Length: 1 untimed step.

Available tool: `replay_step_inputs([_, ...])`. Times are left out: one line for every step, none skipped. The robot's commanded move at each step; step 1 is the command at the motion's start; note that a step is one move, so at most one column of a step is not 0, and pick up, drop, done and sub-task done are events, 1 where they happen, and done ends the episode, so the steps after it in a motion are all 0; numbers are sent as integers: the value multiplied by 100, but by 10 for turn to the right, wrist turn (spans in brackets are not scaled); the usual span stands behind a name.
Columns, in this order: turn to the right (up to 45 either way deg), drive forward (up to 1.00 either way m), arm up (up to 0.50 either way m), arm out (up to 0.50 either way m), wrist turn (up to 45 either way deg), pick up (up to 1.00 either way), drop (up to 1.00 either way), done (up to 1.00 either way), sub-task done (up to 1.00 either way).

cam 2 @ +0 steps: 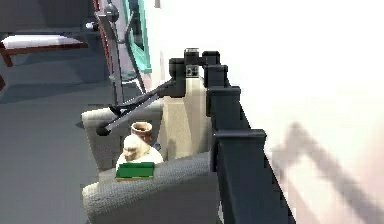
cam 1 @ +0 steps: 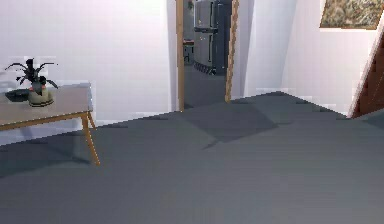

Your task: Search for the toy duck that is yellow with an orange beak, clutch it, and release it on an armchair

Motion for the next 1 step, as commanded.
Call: replay_step_inputs([0, 0, 0, 0, 0, 0, 0, 100, 0])
